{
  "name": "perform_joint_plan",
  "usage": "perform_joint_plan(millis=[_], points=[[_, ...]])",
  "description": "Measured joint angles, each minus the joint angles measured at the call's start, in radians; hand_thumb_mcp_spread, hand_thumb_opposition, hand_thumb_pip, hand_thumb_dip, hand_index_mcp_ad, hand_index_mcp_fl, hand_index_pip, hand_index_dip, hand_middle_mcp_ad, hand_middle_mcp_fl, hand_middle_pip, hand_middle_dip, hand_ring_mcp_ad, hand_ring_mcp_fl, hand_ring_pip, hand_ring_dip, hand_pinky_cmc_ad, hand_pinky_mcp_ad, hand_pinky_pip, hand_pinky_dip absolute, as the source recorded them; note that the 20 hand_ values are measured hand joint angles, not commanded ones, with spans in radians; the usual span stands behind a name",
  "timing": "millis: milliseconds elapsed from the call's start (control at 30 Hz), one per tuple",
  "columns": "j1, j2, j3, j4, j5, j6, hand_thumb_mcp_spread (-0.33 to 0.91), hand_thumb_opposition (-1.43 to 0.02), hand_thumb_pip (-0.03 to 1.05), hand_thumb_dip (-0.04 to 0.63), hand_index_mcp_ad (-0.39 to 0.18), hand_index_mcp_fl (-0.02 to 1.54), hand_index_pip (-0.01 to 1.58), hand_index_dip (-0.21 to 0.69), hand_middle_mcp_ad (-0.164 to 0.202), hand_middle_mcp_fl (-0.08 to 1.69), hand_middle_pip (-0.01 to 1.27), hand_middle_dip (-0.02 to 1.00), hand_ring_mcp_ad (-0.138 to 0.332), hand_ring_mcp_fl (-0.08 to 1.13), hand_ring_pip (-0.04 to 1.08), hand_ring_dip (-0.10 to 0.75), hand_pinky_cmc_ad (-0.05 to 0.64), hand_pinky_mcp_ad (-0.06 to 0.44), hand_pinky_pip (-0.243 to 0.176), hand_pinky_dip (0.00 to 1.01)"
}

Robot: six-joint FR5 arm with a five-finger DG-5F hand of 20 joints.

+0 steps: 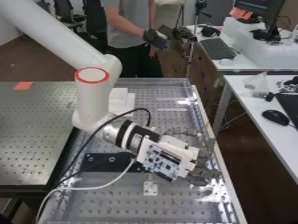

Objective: Grab the chopstick and place it in the clear container

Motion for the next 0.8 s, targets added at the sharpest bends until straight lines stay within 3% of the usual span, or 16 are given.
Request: perform_joint_plan(millis=[233,800], points=[[0.0,0.002,0.0,0.01,0.017,-0.006,0.49,-0.77,0.68,0.258,-0.161,0.46,1.3,-0.059,0.075,0.66,0.67,0.48,0.082,0.34,0.11,0.328,0.295,0.195,-0.093,0.34],[0.0,-0.001,0.01,-0.005,0.02,-0.017,0.5,-0.81,0.67,0.262,-0.157,0.49,1.27,-0.068,0.066,0.69,0.68,0.49,0.082,0.36,0.1,0.34,0.309,0.195,-0.093,0.31]])
